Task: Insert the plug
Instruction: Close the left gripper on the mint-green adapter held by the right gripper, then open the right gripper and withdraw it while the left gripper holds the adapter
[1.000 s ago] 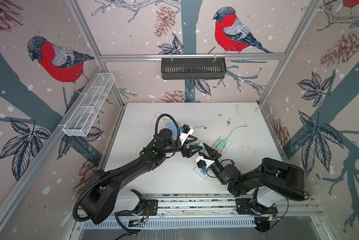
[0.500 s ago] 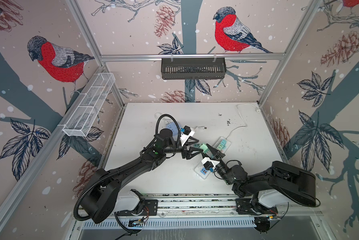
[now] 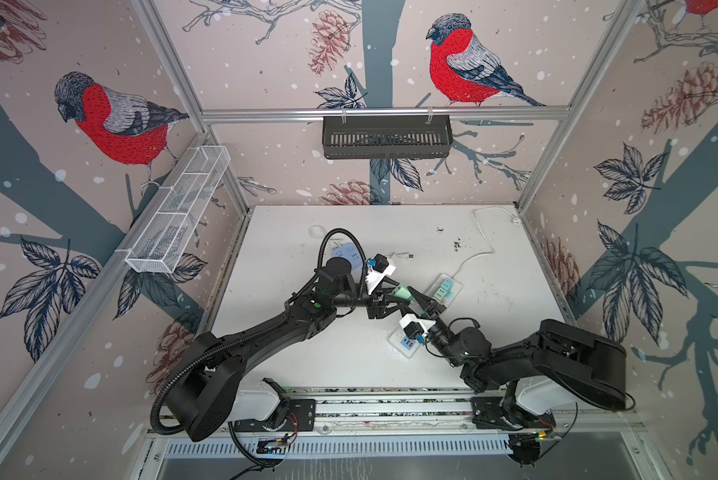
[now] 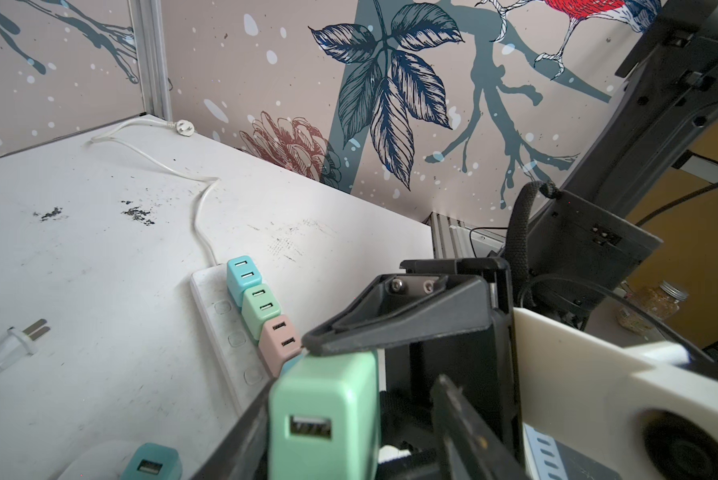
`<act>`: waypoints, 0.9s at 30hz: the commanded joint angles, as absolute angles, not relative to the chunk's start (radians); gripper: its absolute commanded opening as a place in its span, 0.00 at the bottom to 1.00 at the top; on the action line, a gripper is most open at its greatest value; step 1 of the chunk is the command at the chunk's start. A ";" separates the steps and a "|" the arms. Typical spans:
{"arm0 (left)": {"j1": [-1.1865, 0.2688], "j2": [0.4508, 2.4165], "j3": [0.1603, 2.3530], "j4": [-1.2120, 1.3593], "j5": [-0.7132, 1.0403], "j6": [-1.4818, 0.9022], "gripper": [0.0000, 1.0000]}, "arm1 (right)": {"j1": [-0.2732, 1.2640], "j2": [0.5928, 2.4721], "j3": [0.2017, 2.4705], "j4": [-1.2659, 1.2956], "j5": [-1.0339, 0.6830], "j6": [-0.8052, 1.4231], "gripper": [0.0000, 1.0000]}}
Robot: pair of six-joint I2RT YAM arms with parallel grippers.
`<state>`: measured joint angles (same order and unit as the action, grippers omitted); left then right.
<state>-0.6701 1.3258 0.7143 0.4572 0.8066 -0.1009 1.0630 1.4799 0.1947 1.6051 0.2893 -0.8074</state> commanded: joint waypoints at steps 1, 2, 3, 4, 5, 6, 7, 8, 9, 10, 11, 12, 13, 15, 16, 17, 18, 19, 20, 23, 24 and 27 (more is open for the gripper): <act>-0.672 1.321 0.717 0.451 0.824 -0.080 0.46 | 1.059 1.476 0.199 1.865 0.287 -0.779 0.00; -0.675 1.322 0.716 0.454 0.825 -0.078 0.42 | 1.060 1.472 0.198 1.865 0.287 -0.778 0.00; -0.675 1.322 0.716 0.455 0.824 -0.078 0.39 | 1.058 1.472 0.198 1.865 0.287 -0.776 0.00; -0.676 1.324 0.718 0.455 0.824 -0.077 0.34 | 1.059 1.473 0.196 1.865 0.286 -0.774 0.00; -0.676 1.325 0.720 0.450 0.823 -0.074 0.31 | 1.059 1.472 0.196 1.865 0.284 -0.772 0.00; -0.676 1.325 0.722 0.447 0.822 -0.072 0.29 | 1.059 1.474 0.197 1.865 0.282 -0.769 0.00; -0.676 1.324 0.723 0.446 0.822 -0.071 0.26 | 1.059 1.477 0.198 1.865 0.282 -0.768 0.00; -0.676 1.324 0.724 0.447 0.822 -0.068 0.23 | 1.059 1.479 0.199 1.866 0.282 -0.768 0.00; -0.676 1.322 0.720 0.452 0.822 -0.067 0.21 | 1.059 1.480 0.201 1.865 0.284 -0.769 0.00; -0.676 1.322 0.718 0.454 0.821 -0.064 0.19 | 1.060 1.480 0.201 1.865 0.285 -0.769 0.01; -0.676 1.320 0.719 0.453 0.816 -0.059 0.15 | 1.059 1.480 0.201 1.866 0.288 -0.768 0.06; -0.676 1.316 0.717 0.451 0.804 -0.056 0.11 | 1.059 1.478 0.200 1.866 0.291 -0.765 0.23; -0.676 1.310 0.713 0.454 0.787 -0.055 0.08 | 1.059 1.476 0.199 1.865 0.296 -0.760 0.41; -0.676 1.290 0.696 0.468 0.749 -0.051 0.01 | 1.058 1.466 0.194 1.866 0.313 -0.744 0.68; -0.676 1.278 0.685 0.479 0.728 -0.048 0.00 | 1.059 1.459 0.192 1.866 0.319 -0.737 0.75; -0.676 1.263 0.666 0.494 0.696 -0.044 0.00 | 1.061 1.450 0.187 1.866 0.335 -0.732 0.82; -0.676 1.243 0.647 0.510 0.659 -0.038 0.00 | 1.061 1.441 0.179 1.866 0.348 -0.726 0.98; -0.676 1.225 0.630 0.521 0.625 -0.027 0.00 | 1.061 1.431 0.172 1.865 0.360 -0.720 1.00; -0.676 1.206 0.611 0.529 0.585 -0.019 0.00 | 1.062 1.420 0.163 1.865 0.373 -0.714 1.00; -0.674 1.150 0.556 0.544 0.486 0.044 0.00 | 1.062 1.390 0.134 1.866 0.412 -0.695 1.00; -0.674 1.130 0.535 0.553 0.442 0.069 0.00 | 1.063 1.380 0.124 1.866 0.428 -0.689 1.00; -0.668 1.083 0.479 0.573 0.329 0.130 0.00 | 1.062 1.350 0.086 1.865 0.462 -0.663 1.00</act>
<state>-0.6746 1.1130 0.5125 0.5175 0.4767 0.0364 1.0599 1.3705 0.1078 1.6093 0.4015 -0.7071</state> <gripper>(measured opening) 0.294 0.997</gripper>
